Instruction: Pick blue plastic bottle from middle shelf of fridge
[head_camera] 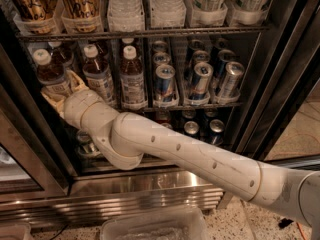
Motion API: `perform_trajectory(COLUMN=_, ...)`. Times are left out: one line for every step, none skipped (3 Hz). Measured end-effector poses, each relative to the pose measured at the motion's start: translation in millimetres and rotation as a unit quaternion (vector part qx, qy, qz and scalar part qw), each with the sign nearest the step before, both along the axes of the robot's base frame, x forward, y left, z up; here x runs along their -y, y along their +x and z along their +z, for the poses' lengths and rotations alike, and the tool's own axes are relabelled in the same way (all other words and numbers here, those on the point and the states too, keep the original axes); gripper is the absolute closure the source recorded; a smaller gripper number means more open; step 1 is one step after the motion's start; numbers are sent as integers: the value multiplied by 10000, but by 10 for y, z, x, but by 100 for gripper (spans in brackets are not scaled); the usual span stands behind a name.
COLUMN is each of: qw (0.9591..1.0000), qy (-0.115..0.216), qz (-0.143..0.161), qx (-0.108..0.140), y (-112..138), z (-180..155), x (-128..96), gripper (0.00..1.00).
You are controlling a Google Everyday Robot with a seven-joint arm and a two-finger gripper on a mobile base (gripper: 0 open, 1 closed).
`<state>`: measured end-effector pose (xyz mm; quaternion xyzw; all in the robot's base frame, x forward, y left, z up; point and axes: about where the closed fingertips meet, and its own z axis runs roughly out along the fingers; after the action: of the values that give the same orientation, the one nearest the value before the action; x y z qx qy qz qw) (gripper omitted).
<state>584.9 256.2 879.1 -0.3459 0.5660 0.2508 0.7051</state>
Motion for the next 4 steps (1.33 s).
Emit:
perform_trajectory(qw=9999, qy=3, qz=33, qx=108, y=-69, z=81, x=4, gripper=100)
perform_trajectory(qw=9996, qy=-16, qz=94, qx=274, y=-211, z=230, x=22, gripper=100)
perform_trajectory(qw=9995, qy=-18, qz=98, qx=283, y=-223, z=191, x=25, gripper=100)
perform_trajectory(qw=9995, qy=-18, qz=98, qx=283, y=-223, z=165, x=25, gripper=100)
